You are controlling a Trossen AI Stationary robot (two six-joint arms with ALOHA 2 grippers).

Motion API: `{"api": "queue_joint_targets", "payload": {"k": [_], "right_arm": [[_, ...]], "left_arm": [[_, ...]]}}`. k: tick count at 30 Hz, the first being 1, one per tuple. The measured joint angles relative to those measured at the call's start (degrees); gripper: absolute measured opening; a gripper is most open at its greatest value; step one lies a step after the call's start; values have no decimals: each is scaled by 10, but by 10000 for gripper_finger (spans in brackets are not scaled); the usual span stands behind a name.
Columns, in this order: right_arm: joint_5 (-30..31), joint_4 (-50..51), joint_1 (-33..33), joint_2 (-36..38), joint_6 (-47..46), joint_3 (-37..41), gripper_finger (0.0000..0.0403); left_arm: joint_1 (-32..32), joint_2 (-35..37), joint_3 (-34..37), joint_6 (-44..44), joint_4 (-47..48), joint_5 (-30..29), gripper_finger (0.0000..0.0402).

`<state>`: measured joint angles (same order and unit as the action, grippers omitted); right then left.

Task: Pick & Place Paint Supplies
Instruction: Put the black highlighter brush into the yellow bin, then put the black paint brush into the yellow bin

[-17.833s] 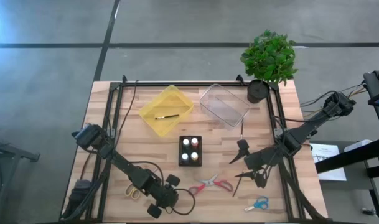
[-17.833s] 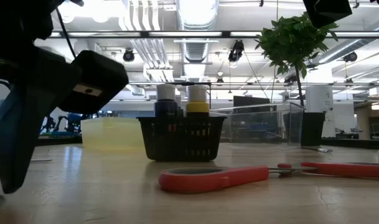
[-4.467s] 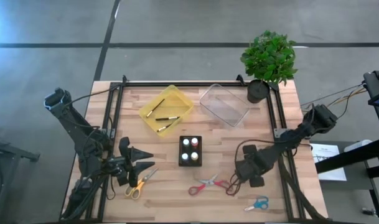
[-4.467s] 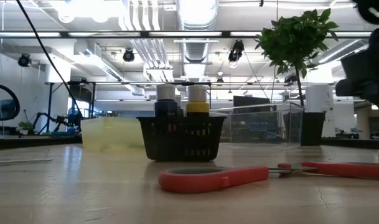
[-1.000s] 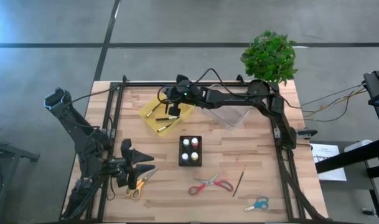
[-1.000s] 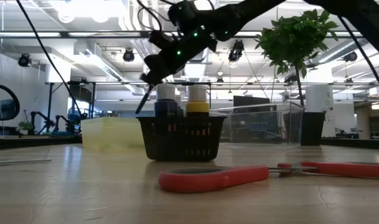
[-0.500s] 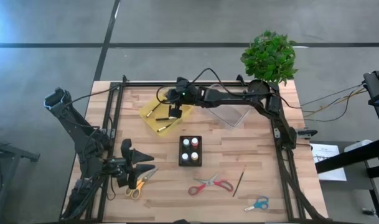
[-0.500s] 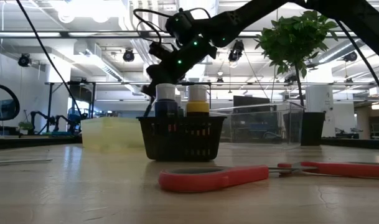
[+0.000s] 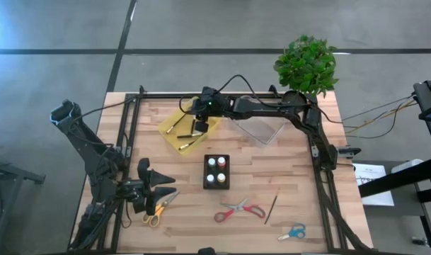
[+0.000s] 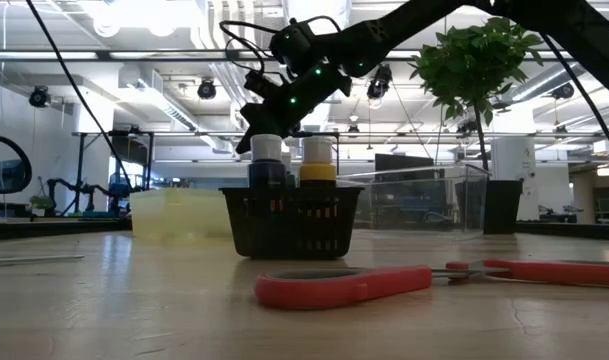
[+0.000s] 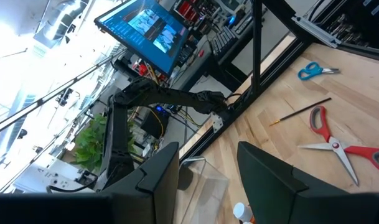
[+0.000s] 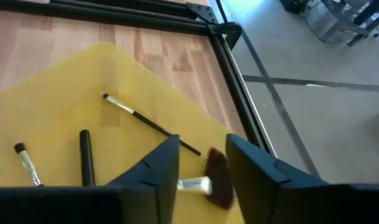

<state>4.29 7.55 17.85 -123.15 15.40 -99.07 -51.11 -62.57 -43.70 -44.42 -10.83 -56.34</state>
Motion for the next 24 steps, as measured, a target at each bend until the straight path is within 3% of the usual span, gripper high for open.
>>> {"api": "queue_joint_targets", "payload": {"k": [5,11,24], "right_arm": [[0,45,-4,19,-5,0,173],[-3,205,-39,95,-43,15,183],[-1,447,-176,311,-67,219,183]], "left_arm": [[0,0,0,0,0,0,171],[0,0,0,-1,6,0,171],[2,0,0,-7,2,0,171]]}}
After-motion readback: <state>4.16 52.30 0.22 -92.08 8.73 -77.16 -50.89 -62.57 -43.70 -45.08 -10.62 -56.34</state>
